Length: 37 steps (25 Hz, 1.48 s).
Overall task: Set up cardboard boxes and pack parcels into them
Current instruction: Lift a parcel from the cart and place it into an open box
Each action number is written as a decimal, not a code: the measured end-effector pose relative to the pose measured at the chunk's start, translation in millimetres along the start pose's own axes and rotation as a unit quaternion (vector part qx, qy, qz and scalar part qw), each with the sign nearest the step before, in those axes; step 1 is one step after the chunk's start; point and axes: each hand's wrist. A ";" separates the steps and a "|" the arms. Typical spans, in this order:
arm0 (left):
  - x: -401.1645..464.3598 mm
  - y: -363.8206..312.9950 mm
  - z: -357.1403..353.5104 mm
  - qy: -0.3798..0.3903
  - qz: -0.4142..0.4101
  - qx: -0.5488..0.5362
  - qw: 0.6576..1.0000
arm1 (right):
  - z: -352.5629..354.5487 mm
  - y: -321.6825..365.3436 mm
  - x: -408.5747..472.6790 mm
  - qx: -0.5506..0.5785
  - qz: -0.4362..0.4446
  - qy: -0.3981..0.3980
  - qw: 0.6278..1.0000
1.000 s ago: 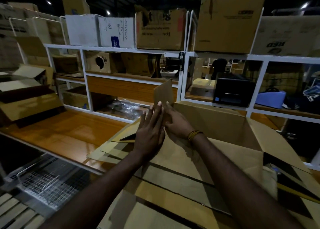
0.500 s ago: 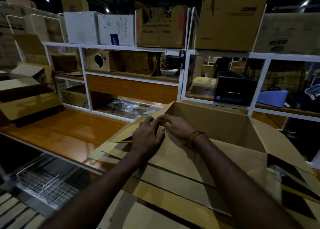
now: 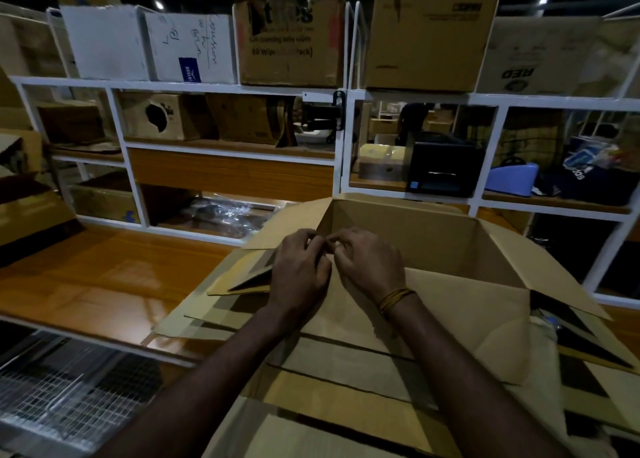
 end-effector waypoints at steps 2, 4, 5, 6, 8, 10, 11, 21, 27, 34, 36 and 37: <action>-0.7 0.1 -3.1 -0.001 -0.022 -0.029 0.999 | -4.5 -9.0 -16.3 -0.020 -0.039 -0.049 0.998; -4.8 -1.8 -5.8 -0.001 -0.039 -0.055 0.998 | -5.7 -19.7 -34.7 -0.049 -0.063 -0.100 0.992; -5.9 -3.7 -6.5 -0.002 -0.048 -0.061 0.997 | -5.2 -25.8 -43.3 -0.062 -0.070 -0.120 0.988; -7.1 -7.1 -7.3 -0.004 -0.058 -0.067 0.996 | -3.3 -32.5 -52.9 -0.073 -0.079 -0.130 0.986; -10.0 -14.8 -8.3 -0.005 -0.072 -0.070 0.995 | 0.8 -46.6 -72.1 -0.090 -0.103 -0.147 0.980; -12.9 -20.8 -9.3 -0.003 -0.076 -0.074 0.994 | 6.9 -56.1 -86.6 -0.099 -0.129 -0.165 0.973; -13.5 -23.2 -8.9 -0.001 -0.074 -0.077 0.994 | 10.0 -58.8 -91.4 -0.101 -0.132 -0.170 0.971; -15.8 -57.4 3.7 0.076 -0.016 0.021 0.997 | 47.5 -61.2 -113.0 -0.127 -0.088 0.020 0.988; -46.7 -96.9 13.5 0.209 0.036 0.051 0.976 | 83.2 -69.2 -164.3 -0.172 -0.091 0.133 0.972; -102.4 -184.8 -7.5 0.277 0.038 0.011 0.960 | 117.4 -84.6 -242.9 -0.126 -0.180 0.148 0.964; -113.4 -214.1 -20.2 0.290 0.016 -0.007 0.957 | 130.8 -98.8 -267.7 -0.118 -0.212 0.147 0.959; -118.2 -228.5 -28.7 0.295 0.001 -0.018 0.955 | 137.8 -108.0 -279.6 -0.114 -0.233 0.148 0.954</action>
Point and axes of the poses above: each hand's wrist, its own x-axis towards the middle knuckle, its own z-axis out of the back of the hand, y = z × x, and after that the axes turned 11 degrees about -x, right-handed
